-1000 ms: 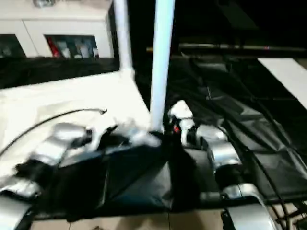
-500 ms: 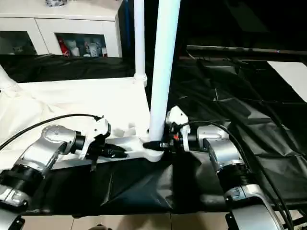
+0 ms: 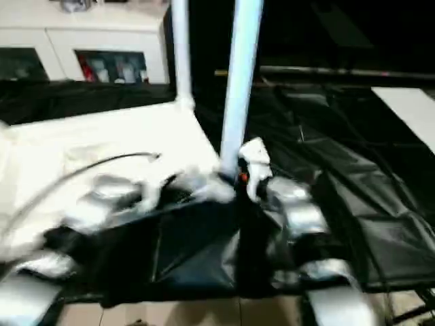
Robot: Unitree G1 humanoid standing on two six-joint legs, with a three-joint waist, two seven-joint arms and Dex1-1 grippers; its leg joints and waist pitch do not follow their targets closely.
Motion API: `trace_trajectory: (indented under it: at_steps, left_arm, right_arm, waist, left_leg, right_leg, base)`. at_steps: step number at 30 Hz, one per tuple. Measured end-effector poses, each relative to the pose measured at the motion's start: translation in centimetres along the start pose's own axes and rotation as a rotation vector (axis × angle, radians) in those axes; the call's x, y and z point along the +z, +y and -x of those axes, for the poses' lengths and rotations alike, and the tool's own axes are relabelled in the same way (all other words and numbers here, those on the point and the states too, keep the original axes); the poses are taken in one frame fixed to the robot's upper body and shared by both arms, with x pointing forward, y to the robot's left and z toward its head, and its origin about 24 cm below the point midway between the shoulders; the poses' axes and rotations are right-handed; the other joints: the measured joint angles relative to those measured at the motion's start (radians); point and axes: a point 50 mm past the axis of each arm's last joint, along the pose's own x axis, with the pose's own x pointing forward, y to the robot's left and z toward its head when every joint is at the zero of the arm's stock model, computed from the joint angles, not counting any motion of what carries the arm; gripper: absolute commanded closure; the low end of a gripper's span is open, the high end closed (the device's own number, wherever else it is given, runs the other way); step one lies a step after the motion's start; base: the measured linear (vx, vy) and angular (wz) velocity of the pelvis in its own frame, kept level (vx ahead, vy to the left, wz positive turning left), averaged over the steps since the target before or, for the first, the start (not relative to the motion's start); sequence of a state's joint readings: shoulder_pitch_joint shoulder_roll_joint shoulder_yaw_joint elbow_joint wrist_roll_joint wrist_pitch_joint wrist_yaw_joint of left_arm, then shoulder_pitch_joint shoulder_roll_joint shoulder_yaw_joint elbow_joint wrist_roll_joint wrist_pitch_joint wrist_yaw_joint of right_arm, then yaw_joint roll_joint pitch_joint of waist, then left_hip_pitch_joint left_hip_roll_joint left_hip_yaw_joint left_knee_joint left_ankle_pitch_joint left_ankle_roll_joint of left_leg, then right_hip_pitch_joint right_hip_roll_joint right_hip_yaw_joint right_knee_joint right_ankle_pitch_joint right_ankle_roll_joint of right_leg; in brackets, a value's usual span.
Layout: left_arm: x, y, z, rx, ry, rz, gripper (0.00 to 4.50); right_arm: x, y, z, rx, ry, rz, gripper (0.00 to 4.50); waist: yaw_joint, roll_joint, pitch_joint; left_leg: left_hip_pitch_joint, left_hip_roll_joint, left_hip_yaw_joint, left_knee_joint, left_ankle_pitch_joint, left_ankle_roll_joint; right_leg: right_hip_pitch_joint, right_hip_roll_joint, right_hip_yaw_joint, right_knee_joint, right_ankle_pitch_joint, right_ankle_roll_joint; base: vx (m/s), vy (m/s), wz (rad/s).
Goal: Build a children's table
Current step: Rotate leg to tighten
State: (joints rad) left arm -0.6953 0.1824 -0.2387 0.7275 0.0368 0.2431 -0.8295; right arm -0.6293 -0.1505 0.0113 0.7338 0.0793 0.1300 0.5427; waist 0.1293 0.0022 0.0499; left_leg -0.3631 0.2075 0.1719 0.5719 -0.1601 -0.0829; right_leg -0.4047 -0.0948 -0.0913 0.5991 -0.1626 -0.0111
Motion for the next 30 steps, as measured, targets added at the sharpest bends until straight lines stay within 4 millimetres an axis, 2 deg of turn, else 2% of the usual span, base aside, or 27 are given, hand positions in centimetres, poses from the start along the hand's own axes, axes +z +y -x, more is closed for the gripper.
trace_trajectory:
  at_steps: [3,9,11,12,16,25,30]
  left_arm:
    - [0.5,-0.4,-1.2,0.049,-0.001,0.01,4.5]
    - [0.6,-0.6,-1.6,0.054,-0.01,-0.016,4.5]
    - [0.6,-0.5,-1.4,0.053,-0.011,-0.027,4.5]
    - [0.5,-0.4,-1.3,0.049,-0.011,-0.03,4.5]
    - [0.2,0.2,-0.4,0.034,0.0,-0.038,4.5]
    - [-1.2,0.8,3.1,-0.175,-0.002,-0.113,4.5]
    - [-1.9,0.7,4.5,-0.262,0.011,-0.115,4.5]
  right_arm:
    - [0.0,0.2,-0.8,-0.142,-0.011,-0.049,2.56]
    - [0.1,0.5,-1.2,-0.176,-0.024,-0.055,2.56]
    - [0.1,0.5,-1.1,-0.167,-0.031,-0.057,2.0]
    - [0.1,0.5,-1.1,-0.157,-0.034,-0.06,2.0]
    - [0.3,0.6,-0.9,-0.038,-0.044,-0.061,1.57]
    - [0.6,-0.4,2.6,0.41,0.038,0.129,1.57]
    - [0.6,-0.3,3.5,0.549,0.073,0.172,1.57]
  waist:
    - [-0.004,0.001,-0.001]
    - [-0.012,0.001,-0.001]
    - [-0.014,0.001,-0.001]
    - [-0.015,0.001,-0.001]
    - [-0.02,0.001,-0.001]
    - [-0.016,0.001,-0.001]
    - [-0.013,0.001,0.0]
  left_leg:
    - [0.001,0.0,0.0,0.0,0.0,0.0]
    - [0.002,-0.001,-0.001,-0.001,0.0,0.0]
    - [0.001,-0.001,-0.001,-0.002,0.0,0.0]
    - [0.001,-0.001,-0.001,-0.002,0.0,0.0]
    - [0.001,0.0,-0.001,-0.005,0.0,0.0]
    - [-0.004,0.001,0.0,-0.005,0.0,0.0]
    - [-0.005,0.001,0.0,-0.001,0.0,0.0]
  right_leg:
    - [0.002,0.0,0.0,-0.002,0.0,0.0]
    - [0.005,0.0,0.0,-0.005,0.0,0.001]
    - [0.004,0.0,-0.001,-0.005,0.0,0.001]
    - [0.004,0.0,-0.001,-0.005,0.0,0.001]
    - [0.002,0.001,-0.002,-0.004,0.001,0.001]
    - [-0.002,0.002,-0.002,-0.005,0.001,-0.002]
    - [-0.002,0.001,-0.001,-0.004,0.001,-0.002]
  base:
    - [0.0,0.0,0.0]
    - [0.0,0.0,0.0]
    - [0.0,0.0,0.0]
    - [0.0,0.0,0.0]
    - [0.0,0.0,0.0]
    - [0.0,0.0,0.0]
    - [0.0,0.0,0.0]
